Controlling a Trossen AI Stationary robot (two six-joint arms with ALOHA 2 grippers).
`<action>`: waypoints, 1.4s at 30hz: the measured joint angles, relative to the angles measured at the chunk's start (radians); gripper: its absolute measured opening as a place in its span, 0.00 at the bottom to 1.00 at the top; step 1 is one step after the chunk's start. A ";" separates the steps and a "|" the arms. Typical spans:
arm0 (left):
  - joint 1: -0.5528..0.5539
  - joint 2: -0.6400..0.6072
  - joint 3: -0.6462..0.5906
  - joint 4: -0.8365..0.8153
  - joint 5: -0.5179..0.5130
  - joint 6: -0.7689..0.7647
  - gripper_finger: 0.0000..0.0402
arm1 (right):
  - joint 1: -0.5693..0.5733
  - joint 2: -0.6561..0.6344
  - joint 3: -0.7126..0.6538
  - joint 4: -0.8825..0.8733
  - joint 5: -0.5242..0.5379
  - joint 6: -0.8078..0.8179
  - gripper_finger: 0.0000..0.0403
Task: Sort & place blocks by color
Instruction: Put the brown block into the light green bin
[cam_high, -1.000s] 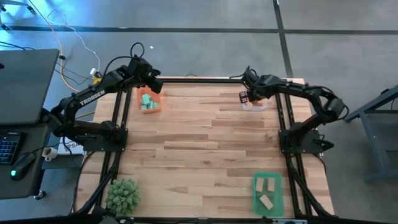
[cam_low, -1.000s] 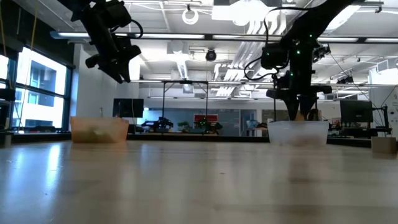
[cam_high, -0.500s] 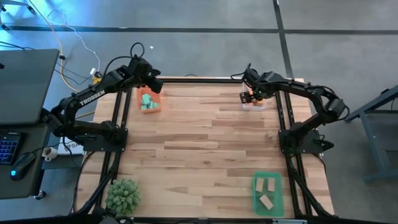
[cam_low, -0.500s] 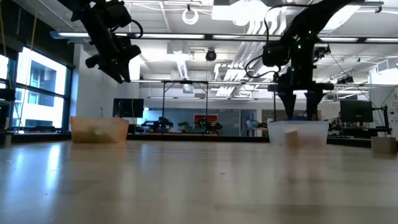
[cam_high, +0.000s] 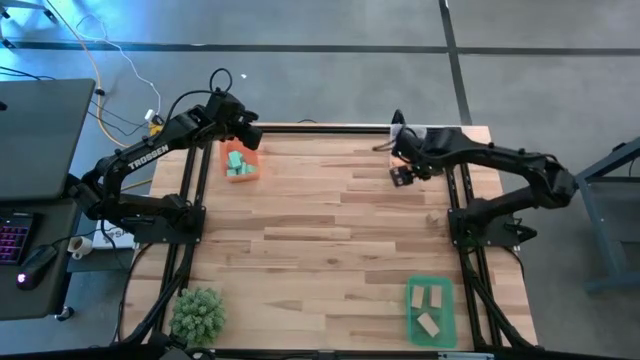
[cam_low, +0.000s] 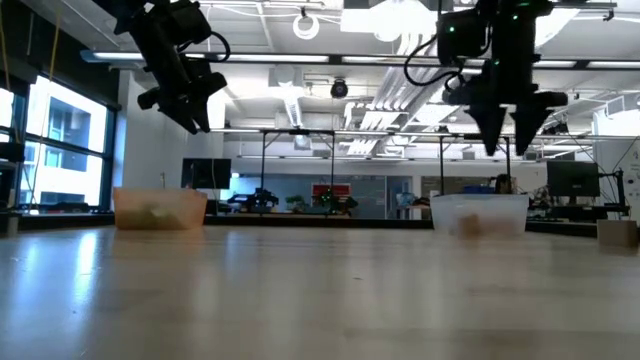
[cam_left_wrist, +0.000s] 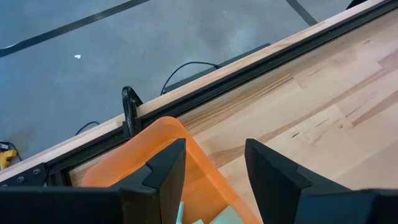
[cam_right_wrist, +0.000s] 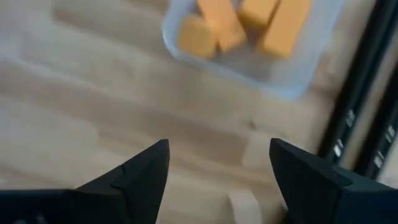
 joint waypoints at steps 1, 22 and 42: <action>0.000 0.000 0.000 0.000 0.000 0.000 0.38 | 0.019 0.000 0.000 -0.026 -0.005 0.017 0.65; 0.000 0.000 0.000 0.000 0.000 0.000 0.38 | 0.201 0.024 -0.236 -0.081 -0.087 0.153 0.65; 0.000 0.000 0.000 0.001 -0.001 0.000 0.38 | 0.200 0.025 -0.472 0.165 -0.140 0.228 0.55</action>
